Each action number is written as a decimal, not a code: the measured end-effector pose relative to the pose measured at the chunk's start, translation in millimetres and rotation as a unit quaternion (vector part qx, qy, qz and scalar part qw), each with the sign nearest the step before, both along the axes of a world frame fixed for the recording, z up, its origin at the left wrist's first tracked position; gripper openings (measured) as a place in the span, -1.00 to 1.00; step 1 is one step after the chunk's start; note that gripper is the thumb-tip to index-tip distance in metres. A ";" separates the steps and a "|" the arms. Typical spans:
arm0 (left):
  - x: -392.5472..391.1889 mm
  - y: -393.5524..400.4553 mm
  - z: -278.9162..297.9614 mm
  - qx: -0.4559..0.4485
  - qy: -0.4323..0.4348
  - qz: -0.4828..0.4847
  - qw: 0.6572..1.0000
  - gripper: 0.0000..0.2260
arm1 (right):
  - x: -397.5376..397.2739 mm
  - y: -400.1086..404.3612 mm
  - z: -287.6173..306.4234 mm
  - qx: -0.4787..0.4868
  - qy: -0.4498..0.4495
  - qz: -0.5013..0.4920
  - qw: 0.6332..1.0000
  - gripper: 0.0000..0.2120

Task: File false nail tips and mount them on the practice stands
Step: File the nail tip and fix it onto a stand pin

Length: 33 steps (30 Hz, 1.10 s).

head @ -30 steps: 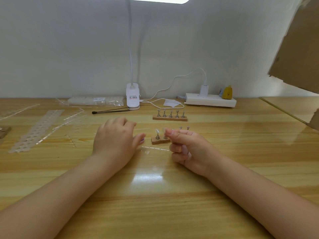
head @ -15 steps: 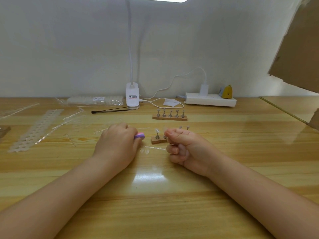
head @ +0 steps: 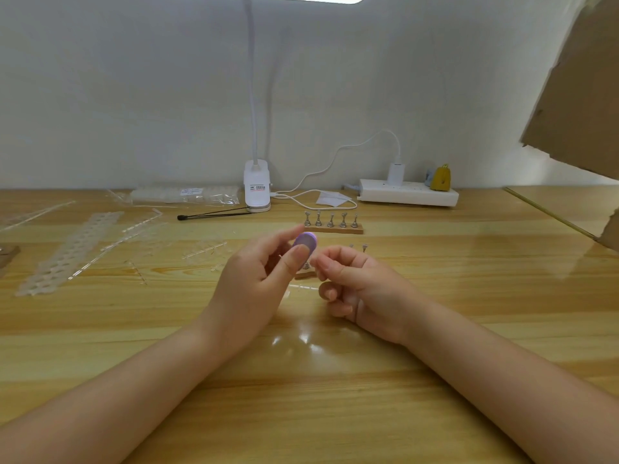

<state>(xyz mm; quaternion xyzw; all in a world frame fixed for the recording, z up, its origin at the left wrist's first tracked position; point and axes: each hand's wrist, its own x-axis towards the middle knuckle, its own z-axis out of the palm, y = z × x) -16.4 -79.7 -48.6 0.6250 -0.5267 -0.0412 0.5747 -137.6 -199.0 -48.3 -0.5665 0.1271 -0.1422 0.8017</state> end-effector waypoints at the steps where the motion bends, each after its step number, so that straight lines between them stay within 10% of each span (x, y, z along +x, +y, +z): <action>1: -1.2 0.2 -0.4 -0.001 0.018 -0.001 1.000 -0.76 | 0.2 0.2 -0.4 0.000 -0.001 0.000 1.000 -0.92; 16: -6.8 1.6 -3.7 0.005 -0.241 0.057 0.969 -0.65 | -1.1 -0.5 4.5 0.012 0.024 0.029 0.999 -0.81; 33: -3.8 1.2 3.7 0.004 0.153 -0.023 0.988 -0.71 | -0.3 -1.2 5.5 0.006 0.035 0.020 0.999 -0.87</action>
